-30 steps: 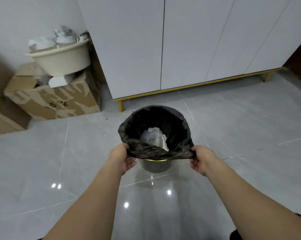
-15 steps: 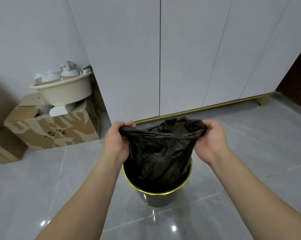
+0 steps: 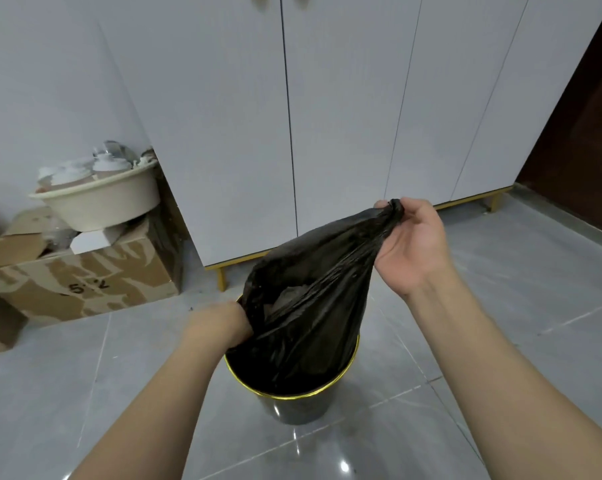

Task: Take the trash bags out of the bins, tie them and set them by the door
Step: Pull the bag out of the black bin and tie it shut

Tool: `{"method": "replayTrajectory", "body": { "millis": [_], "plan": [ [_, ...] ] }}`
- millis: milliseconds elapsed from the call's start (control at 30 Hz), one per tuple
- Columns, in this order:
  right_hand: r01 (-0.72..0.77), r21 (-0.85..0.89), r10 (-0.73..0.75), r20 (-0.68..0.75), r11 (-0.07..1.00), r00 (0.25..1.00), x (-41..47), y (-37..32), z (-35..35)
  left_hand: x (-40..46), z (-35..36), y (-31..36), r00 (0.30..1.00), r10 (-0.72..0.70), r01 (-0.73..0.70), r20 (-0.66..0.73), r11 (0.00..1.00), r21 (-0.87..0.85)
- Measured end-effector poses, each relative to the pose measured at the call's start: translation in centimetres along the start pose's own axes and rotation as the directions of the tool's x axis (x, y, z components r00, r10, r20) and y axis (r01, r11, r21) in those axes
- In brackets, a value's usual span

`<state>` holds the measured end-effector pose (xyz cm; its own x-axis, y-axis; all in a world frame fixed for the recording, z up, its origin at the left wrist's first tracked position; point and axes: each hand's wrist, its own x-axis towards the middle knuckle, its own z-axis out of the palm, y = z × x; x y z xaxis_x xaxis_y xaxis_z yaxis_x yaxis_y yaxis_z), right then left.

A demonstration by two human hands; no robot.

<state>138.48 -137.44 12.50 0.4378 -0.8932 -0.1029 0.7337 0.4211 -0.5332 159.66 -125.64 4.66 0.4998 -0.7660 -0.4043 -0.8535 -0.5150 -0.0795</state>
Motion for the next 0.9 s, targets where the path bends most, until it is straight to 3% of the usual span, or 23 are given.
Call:
{"method": "replayTrajectory", "body": {
  "millis": [100,133,200,267,333,433,500,567,633,700,800,900],
  "plan": [
    [0.024,-0.037,-0.026,-0.065,0.999,0.998,-0.1,-0.3,-0.1,-0.3,0.4,-0.5,0.998,-0.059,0.06,-0.028,0.998,0.01],
    [0.036,-0.026,-0.038,-0.085,0.999,0.996,0.0,-0.6,-0.3,0.0,0.1,-0.7,0.995,-0.085,0.081,-0.051,0.995,-0.066],
    [0.069,0.006,-0.067,-0.121,0.998,0.99,0.1,-1.4,-0.4,0.8,-0.7,-1.2,0.985,-0.145,0.095,-0.094,0.909,-0.406],
    [0.096,0.042,-0.088,-0.16,0.994,0.983,0.3,-2.0,-0.7,1.0,-2.2,-1.1,0.971,-0.208,0.032,-0.117,0.6,-0.799],
    [0.1,0.082,-0.084,-0.183,0.992,0.98,0.5,-1.9,-1.0,0.5,-4.5,-0.9,0.969,-0.232,-0.037,-0.089,0.218,-0.975],
    [0.031,-0.029,-0.036,-0.184,0.999,0.982,0.8,-0.4,-0.9,-0.7,-8.0,-1.7,0.973,-0.184,-0.182,-0.136,-0.262,-0.948],
    [0.015,-0.134,-0.037,-0.161,0.991,0.986,1.0,0.7,-0.9,-1.5,-9.8,-2.6,0.937,-0.241,-0.337,-0.253,-0.441,-0.832],
    [0.065,-0.213,-0.102,-0.171,0.975,0.98,1.3,1.2,-1.0,-2.1,-10.7,-3.6,0.877,-0.34,-0.471,-0.34,-0.462,-0.751],
    [0.128,-0.259,-0.177,-0.178,0.957,0.968,1.4,1.4,-1.0,-2.3,-11.0,-4.6,0.795,-0.46,-0.574,-0.395,-0.361,-0.735],
    [0.167,-0.266,-0.217,-0.173,0.95,0.961,1.0,1.2,-0.9,-2.2,-10.9,-5.6,0.737,-0.554,-0.621,-0.386,-0.331,-0.71],
    [0.196,-0.312,-0.255,-0.162,0.93,0.953,0.1,1.0,-0.2,-2.2,-11.2,-6.9,0.723,-0.595,-0.632,-0.351,-0.364,-0.685],
    [0.151,-0.497,-0.243,-0.125,0.854,0.962,-0.8,1.6,0.4,-2.5,-11.2,-7.1,0.709,-0.587,-0.641,-0.39,-0.307,-0.704]
  ]
}}
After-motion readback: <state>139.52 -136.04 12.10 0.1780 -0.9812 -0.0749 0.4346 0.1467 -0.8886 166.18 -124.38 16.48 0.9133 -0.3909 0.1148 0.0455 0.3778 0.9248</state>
